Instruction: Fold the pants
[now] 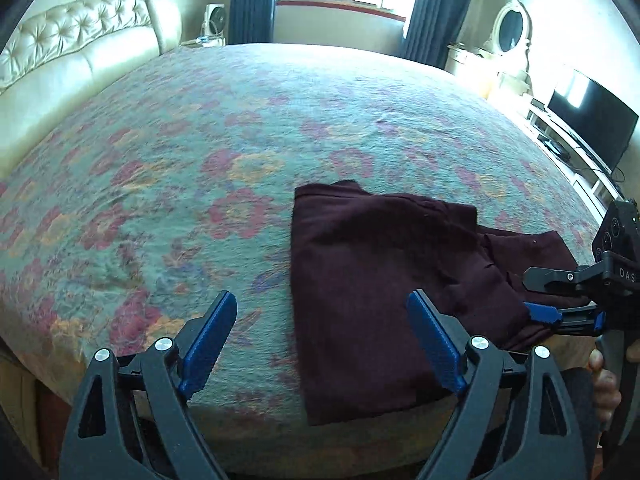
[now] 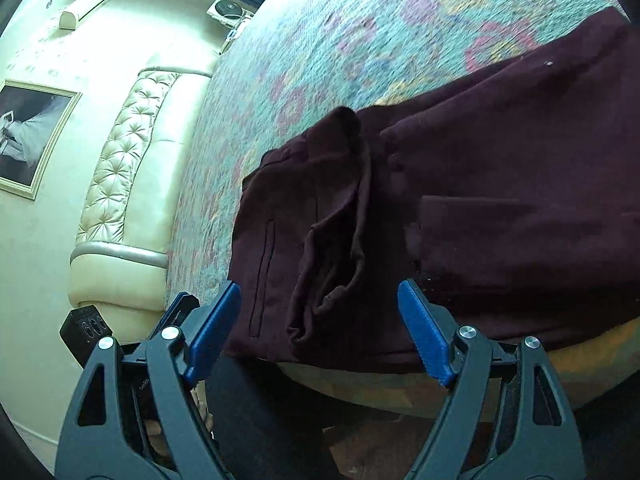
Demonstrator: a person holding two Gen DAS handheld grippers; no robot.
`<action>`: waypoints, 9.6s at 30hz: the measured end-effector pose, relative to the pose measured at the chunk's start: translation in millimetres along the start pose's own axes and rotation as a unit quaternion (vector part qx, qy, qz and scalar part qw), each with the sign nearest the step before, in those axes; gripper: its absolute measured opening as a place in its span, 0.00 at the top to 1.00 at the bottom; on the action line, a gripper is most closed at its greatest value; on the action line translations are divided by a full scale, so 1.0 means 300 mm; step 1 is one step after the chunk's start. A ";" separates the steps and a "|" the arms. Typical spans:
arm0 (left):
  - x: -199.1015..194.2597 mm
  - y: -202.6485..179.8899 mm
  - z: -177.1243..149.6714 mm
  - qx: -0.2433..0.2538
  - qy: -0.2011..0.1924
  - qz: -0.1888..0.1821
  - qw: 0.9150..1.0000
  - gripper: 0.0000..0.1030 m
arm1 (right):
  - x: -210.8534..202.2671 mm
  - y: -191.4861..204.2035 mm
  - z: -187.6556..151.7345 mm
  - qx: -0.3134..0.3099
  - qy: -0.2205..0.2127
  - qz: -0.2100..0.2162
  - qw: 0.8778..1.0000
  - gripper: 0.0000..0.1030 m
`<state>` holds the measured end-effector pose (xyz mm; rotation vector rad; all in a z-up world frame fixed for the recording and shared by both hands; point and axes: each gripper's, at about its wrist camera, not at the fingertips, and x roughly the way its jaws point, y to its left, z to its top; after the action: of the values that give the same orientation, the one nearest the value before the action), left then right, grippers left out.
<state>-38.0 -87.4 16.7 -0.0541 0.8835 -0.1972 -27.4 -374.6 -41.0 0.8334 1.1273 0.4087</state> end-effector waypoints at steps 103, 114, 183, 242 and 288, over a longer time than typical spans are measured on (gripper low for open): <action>0.321 -0.257 -0.076 -0.113 0.166 -0.306 0.931 0.31 | -0.593 -0.679 -0.014 0.090 -0.124 -0.003 0.988 0.53; 0.274 -0.290 -0.035 -0.091 0.170 -0.224 0.955 0.91 | -0.570 -0.623 -0.052 0.091 -0.164 0.004 0.982 0.63; 0.272 0.418 0.107 -0.153 0.082 -0.192 0.966 0.22 | -0.237 -0.248 0.297 -0.011 -0.061 0.023 0.998 0.33; 0.570 0.514 0.479 -0.170 0.078 -0.232 0.955 0.33 | 0.057 -0.185 0.561 0.029 -0.038 0.068 0.997 0.38; 0.346 0.422 0.087 -0.196 0.097 -0.223 0.950 0.84 | -0.004 -0.252 0.190 0.081 -0.033 0.120 0.989 0.70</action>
<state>65.0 15.6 -62.0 -0.6189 1.0895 -0.4527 15.4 -445.1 -87.4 1.1242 1.0117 0.4895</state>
